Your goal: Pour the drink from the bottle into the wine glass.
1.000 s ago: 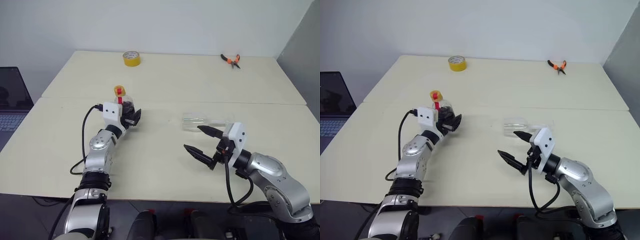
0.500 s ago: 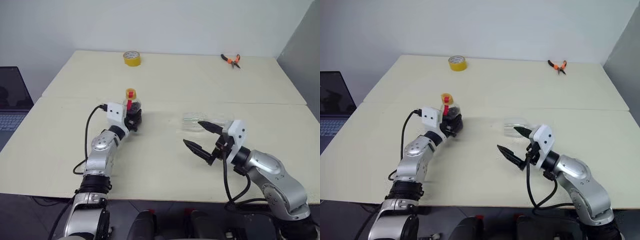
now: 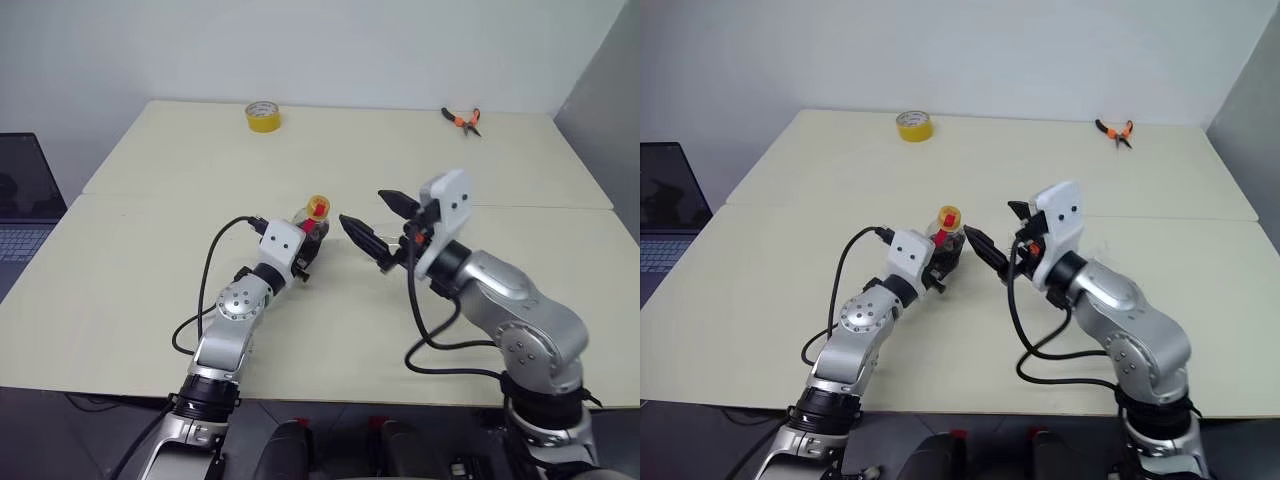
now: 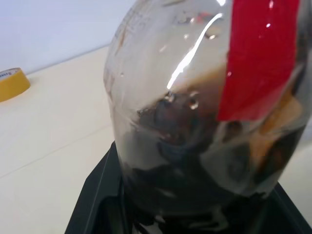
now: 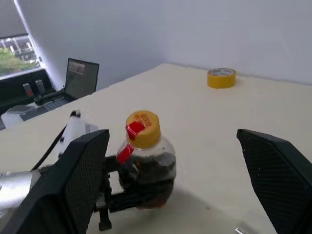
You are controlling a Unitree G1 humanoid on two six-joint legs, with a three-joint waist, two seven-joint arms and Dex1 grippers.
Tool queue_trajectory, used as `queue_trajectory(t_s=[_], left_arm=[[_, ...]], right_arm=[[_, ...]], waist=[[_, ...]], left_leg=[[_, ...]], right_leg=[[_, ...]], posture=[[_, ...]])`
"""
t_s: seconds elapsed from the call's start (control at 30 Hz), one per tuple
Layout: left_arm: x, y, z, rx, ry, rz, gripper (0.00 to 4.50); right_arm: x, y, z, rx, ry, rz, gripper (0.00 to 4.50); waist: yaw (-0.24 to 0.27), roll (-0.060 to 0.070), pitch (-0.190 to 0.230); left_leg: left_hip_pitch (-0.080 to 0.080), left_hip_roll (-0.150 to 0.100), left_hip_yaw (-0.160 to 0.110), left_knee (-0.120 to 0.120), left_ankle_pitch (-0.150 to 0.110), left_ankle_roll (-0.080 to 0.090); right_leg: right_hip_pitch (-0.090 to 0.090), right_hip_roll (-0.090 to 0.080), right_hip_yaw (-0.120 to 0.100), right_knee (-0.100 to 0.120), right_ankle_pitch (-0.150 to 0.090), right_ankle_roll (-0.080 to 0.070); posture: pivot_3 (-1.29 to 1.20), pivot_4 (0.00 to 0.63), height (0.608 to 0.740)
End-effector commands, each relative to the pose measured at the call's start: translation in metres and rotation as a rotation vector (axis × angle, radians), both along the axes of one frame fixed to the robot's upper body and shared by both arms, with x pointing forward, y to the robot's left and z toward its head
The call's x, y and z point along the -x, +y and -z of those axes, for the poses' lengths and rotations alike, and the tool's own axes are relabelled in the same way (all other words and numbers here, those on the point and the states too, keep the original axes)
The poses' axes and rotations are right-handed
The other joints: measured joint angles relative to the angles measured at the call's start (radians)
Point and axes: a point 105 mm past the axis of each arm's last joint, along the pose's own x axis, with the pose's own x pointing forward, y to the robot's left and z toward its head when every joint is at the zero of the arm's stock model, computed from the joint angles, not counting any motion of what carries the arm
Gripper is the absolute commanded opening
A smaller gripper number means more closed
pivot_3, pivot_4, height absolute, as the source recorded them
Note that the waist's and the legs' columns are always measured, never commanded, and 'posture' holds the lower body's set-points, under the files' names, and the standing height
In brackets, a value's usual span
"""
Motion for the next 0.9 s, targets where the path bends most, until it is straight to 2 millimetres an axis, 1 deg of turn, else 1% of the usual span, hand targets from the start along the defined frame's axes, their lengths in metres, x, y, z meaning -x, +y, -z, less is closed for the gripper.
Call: queue_trajectory(t_s=[0.03,0.1,0.33,0.63,0.7,0.73,0.8,0.9], left_arm=[[0.004,-0.011,-0.022,0.009,-0.106,0.023,1.82],[0.004,-0.014,-0.022,0.01,-0.107,0.027,1.81],[0.004,-0.02,-0.018,0.006,-0.107,0.043,1.81],[0.004,-0.023,-0.019,0.006,-0.115,0.052,1.76],[0.004,-0.023,-0.019,0.007,-0.116,0.049,1.76],[0.004,-0.023,-0.02,0.007,-0.116,0.048,1.76],[0.004,-0.023,-0.02,0.007,-0.117,0.047,1.76],[0.003,-0.023,-0.021,0.007,-0.119,0.045,1.76]], right_arm=[[-0.002,0.013,-0.008,-0.022,0.004,0.006,4.5],[-0.003,0.019,-0.008,-0.026,0.011,0.004,4.5],[-0.009,0.032,-0.003,-0.026,0.038,0.013,4.5],[-0.015,0.031,-0.003,-0.048,0.04,0.051,4.5],[-0.015,0.029,-0.003,-0.048,0.038,0.053,4.1],[-0.015,0.029,-0.003,-0.048,0.037,0.055,3.84],[-0.015,0.028,-0.001,-0.041,0.04,0.053,3.19],[-0.015,0.027,0.002,-0.027,0.042,0.052,2.06]], waist=[[0.0,0.0,0.0],[0.0,0.0,0.0],[-0.001,0.0,0.0],[-0.003,0.0,0.0],[-0.003,0.0,0.0],[-0.003,0.0,0.0],[-0.003,0.0,0.0],[-0.003,0.0,0.0]], left_leg=[[0.0,0.0,0.0,0.0,0.0,0.0],[0.0,0.0,0.0,0.0,0.0,0.0],[0.0,0.0,0.0,0.0,0.0,0.0],[-0.001,0.0,0.0,0.0,0.0,0.0],[-0.001,0.0,0.0,-0.001,0.0,0.0],[-0.001,0.0,0.0,-0.001,0.0,0.0],[-0.001,0.0,0.0,-0.001,0.0,0.0],[-0.001,0.0,0.0,-0.001,0.0,0.0]], right_leg=[[0.0,0.0,0.0,0.0,0.0,0.0],[0.0,0.0,0.0,0.0,0.0,0.0],[0.0,0.0,0.0,0.0,0.0,0.0],[-0.001,0.0,0.0,0.0,0.0,0.0],[-0.001,0.0,0.0,0.0,0.0,0.0],[-0.001,0.0,0.0,0.0,0.0,0.0],[-0.001,0.0,0.0,0.0,0.0,0.0],[-0.001,0.0,0.0,0.0,0.0,0.0]], posture=[[0.0,0.15,0.74],[0.0,0.15,0.74],[0.0,0.15,0.74],[0.0,0.15,0.74],[0.0,0.15,0.74],[0.0,0.15,0.74],[0.0,0.15,0.74],[0.0,0.15,0.74]])
